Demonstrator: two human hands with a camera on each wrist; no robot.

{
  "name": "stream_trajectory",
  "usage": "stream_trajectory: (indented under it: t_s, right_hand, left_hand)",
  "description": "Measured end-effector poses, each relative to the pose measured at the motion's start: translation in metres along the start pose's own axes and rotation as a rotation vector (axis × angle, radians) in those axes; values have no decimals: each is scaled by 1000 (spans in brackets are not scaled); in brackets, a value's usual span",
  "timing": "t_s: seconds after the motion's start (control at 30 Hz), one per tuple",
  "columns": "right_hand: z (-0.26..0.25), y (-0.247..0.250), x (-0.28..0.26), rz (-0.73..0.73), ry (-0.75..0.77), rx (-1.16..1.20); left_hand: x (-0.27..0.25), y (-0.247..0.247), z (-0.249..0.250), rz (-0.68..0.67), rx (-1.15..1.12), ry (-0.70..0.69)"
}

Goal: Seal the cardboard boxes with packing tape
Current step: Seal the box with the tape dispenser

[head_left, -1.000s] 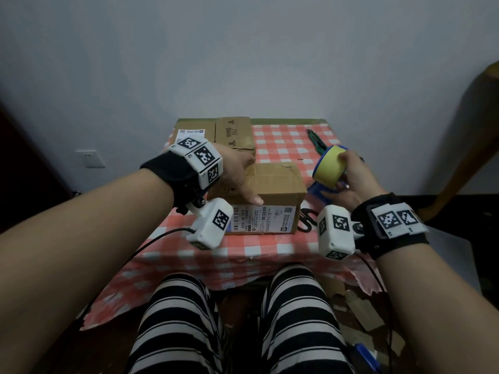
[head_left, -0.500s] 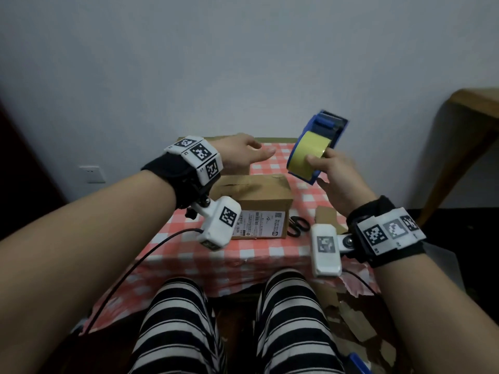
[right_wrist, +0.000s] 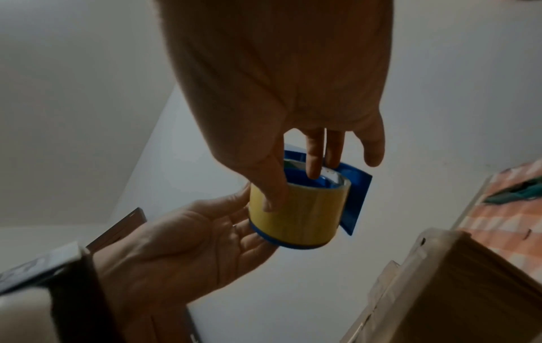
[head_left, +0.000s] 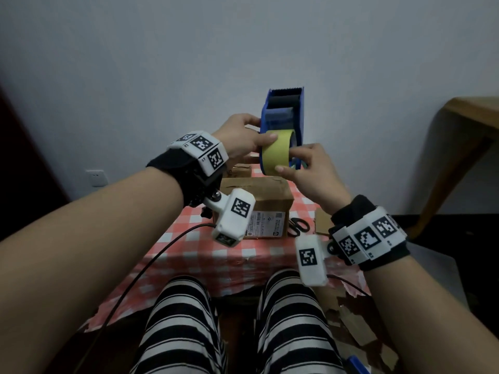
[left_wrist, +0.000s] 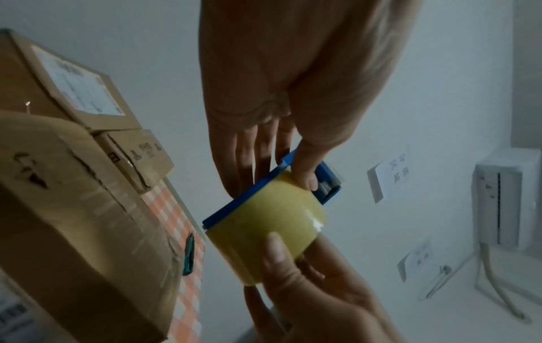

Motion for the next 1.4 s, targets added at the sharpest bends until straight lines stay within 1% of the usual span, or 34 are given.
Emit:
stream_trajectory:
  t_s: [0.1, 0.2, 0.27, 0.3, 0.37, 0.43, 0.5, 0.57, 0.67, 0.7, 0.77, 0.87, 0.93, 1.03, 1.07, 1.13, 1.23, 1.3, 1.4]
  right_hand:
    - [-6, -3, -4, 2, 18, -47]
    - [-7, -5, -7, -2, 42, 43]
    - [-4, -3, -6, 30, 1, 106]
    - [-2, -1, -5, 56, -48, 184]
    - [2, 3, -1, 76, -188, 423]
    - [5, 4, 1, 31, -335, 659]
    - [6, 3, 2, -13, -428, 858]
    - [9, 1, 4, -39, -426, 1016]
    - [8, -4, 9, -62, -312, 1238]
    - [4, -6, 9, -73, -270, 1279]
    - [0, -9, 8, -56, -227, 1266]
    - [4, -9, 8, 8, -191, 1172]
    - [8, -7, 6, 37, -189, 1122]
    - [10, -5, 3, 46, -198, 1056]
    - [11, -5, 3, 46, -201, 1037]
    - [11, -4, 2, 45, -205, 1005]
    - [12, -3, 2, 48, -199, 959]
    - [13, -3, 3, 36, -189, 913]
    - [15, -2, 4, 15, -168, 864]
  left_hand:
    - [-2, 2, -1, 1, -105, 24]
    - [-1, 3, 0, 39, -234, 42]
    - [0, 5, 0, 81, -314, 46]
    - [0, 6, 0, 99, -345, 44]
    - [2, 9, -2, 113, -389, 38]
    - [1, 12, -3, 94, -435, 25]
    - [-1, 13, -3, 45, -484, 2]
    - [-5, 11, -3, -12, -505, -24]
    - [-10, 8, -5, -119, -480, -52]
    - [-11, 7, -5, -152, -458, -54]
    - [-11, 7, -7, -194, -410, -30]
    - [-8, 10, -10, -194, -287, 65]
    - [-7, 13, -12, -146, -243, 121]
    - [-7, 16, -13, -44, -274, 191]
    - [-8, 17, -13, -48, -299, 226]
    - [-11, 19, -12, -106, -349, 288]
    - [-10, 22, -13, -177, -439, 325]
    - [-8, 24, -13, -178, -434, 328]
    - [-7, 26, -15, -146, -342, 328]
Point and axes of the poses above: each hand's wrist, its own x-axis towards the middle knuckle, its own y-axis out of the back of the hand, z = x × y, the point moved 2 cm from there along x, towards the middle knuckle, and after that the axes turned 14 degrees about x, right-handed, at the moved point
